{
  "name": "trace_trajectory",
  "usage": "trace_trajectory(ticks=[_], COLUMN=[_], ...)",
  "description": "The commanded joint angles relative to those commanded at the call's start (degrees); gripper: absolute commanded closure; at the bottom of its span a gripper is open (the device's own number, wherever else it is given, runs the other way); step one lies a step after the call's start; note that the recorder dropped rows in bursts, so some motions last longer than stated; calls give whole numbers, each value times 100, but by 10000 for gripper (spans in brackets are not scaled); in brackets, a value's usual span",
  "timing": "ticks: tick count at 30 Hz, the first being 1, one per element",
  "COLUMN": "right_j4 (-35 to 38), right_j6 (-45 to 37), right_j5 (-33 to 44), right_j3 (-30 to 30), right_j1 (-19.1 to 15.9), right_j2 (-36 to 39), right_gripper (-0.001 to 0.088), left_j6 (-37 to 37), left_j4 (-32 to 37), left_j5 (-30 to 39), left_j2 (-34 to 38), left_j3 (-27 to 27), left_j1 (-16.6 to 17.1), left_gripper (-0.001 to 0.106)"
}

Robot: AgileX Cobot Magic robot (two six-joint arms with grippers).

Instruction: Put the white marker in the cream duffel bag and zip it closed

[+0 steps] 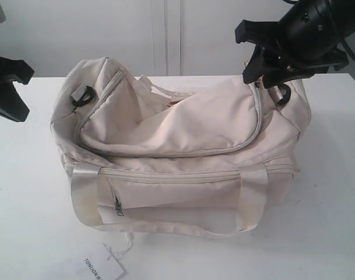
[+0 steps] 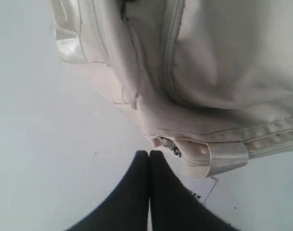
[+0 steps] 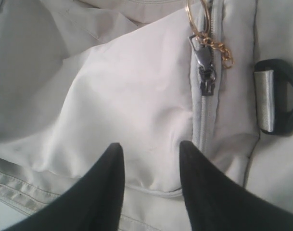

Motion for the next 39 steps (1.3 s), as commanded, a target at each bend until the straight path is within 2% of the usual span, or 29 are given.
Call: trace_trajectory(ticks=[8,18,25,38,39], right_j4=[0,0,0,0,0], right_j6=[0,0,0,0,0], right_j5=[0,-12,-12,-12,-12], right_j3=[0,0,0,0,0], right_j1=[0,0,0,0,0], right_j2=[0,0,0,0,0], right_gripper=[503,503,503,503,503], left_j6=[-25,517,618,753,831], left_j4=[636,636,660,679,670], left_j5=[-329,-455,-403,-418,-465], left_j2=[-698,-2068,-2633,-2643,-2711], left_j3=[913,1715,1801,1811,1821], left_j1=[9,9,9,9,105], left_gripper=[1053,1053,1053,1053,1053])
